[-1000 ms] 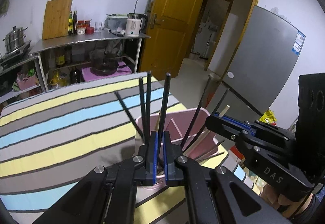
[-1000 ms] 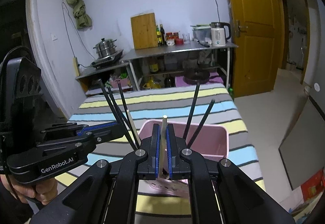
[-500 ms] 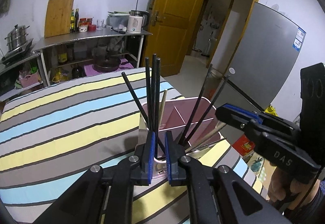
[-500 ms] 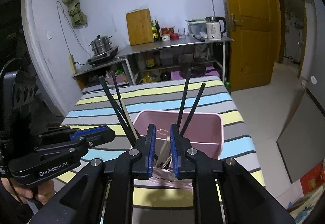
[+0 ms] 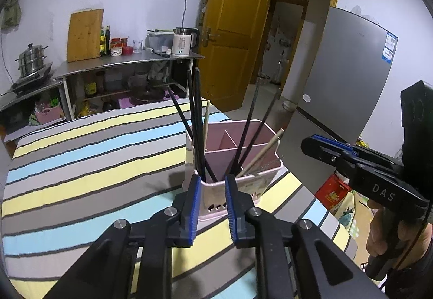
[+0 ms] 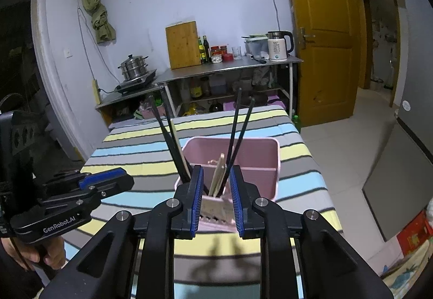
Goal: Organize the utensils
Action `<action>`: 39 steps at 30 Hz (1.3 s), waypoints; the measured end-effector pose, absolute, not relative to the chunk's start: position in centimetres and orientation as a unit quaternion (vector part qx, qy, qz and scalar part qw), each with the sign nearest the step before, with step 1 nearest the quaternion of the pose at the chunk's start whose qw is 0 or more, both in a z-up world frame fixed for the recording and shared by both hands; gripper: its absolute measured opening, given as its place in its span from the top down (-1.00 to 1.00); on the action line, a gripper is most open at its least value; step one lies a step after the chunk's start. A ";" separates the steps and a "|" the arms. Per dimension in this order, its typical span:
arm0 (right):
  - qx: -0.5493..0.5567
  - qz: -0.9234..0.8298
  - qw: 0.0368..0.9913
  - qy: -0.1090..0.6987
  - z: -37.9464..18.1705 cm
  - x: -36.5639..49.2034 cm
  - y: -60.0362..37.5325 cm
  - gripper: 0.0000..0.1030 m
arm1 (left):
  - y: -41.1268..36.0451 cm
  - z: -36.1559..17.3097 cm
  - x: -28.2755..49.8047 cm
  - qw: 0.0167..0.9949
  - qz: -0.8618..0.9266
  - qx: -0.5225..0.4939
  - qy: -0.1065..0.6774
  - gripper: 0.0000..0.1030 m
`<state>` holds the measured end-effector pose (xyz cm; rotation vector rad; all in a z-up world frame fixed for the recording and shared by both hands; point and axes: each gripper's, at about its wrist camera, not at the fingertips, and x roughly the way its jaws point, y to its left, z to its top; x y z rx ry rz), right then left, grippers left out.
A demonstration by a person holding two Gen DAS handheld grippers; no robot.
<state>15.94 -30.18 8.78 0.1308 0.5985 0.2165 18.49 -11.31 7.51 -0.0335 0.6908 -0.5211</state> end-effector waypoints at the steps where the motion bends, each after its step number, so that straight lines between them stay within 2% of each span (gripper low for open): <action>1: 0.064 0.106 0.948 0.293 8.7 15.5 -30.1 0.60 | -11.3 7.5 18.1 0.909 -0.251 -0.017 0.332 0.65; 21: 0.057 0.094 0.951 0.290 3.8 9.4 -28.7 0.59 | -10.5 2.2 11.4 0.929 -0.207 -0.001 0.306 0.57; 39: 0.056 0.092 0.950 0.294 2.8 8.4 -28.5 0.59 | -9.9 1.8 10.2 0.934 -0.213 -0.007 0.286 0.57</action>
